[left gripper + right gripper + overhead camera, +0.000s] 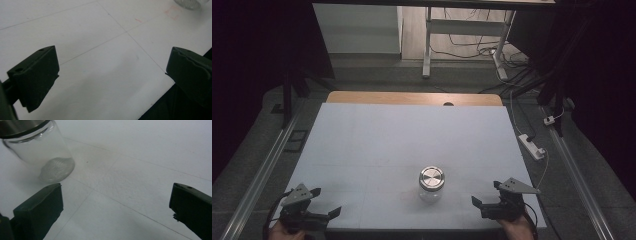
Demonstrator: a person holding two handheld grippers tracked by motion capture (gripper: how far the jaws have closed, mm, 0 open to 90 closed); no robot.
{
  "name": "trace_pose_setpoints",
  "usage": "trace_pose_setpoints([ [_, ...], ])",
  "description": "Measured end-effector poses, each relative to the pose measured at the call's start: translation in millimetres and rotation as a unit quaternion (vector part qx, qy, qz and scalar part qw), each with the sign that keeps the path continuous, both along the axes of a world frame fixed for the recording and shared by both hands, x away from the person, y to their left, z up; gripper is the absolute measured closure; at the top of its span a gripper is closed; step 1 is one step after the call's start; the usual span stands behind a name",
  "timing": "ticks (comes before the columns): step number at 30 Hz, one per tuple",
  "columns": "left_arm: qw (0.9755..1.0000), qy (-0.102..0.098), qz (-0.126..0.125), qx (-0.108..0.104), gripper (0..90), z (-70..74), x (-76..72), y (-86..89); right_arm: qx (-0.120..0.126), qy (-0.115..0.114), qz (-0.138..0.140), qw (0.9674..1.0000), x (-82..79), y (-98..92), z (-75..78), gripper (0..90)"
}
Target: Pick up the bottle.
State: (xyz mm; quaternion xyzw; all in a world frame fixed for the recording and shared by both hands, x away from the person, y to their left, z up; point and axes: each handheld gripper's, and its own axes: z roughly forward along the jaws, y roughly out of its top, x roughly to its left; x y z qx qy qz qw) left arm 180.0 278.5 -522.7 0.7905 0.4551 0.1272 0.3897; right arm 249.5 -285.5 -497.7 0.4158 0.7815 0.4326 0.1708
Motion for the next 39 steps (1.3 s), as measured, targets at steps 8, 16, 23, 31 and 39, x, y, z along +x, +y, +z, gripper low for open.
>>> trace_pose_setpoints([
  [8,0.9997,0.007,-0.015,0.020,0.0,-0.7,1.7,-7.1,-0.007,0.006,0.018,0.9998,1.7,2.8,-0.5,0.0],
  [16,0.9998,0.005,-0.017,0.003,0.0,-0.8,2.4,-3.6,-0.013,0.018,0.030,0.9993,4.0,4.7,-1.3,0.0],
  [23,0.9997,0.009,-0.024,-0.005,0.0,-1.3,3.9,-1.9,-0.020,0.019,0.039,0.9989,3.8,6.6,-1.3,0.0],
  [31,0.9998,0.005,-0.019,-0.008,0.0,-1.4,4.1,-0.5,-0.015,0.015,0.041,0.9990,3.2,8.4,0.5,0.0],
  [39,0.9998,0.008,-0.017,-0.005,0.0,-1.7,4.6,-1.3,-0.013,0.008,0.057,0.9982,1.7,14.8,3.3,0.0],
])
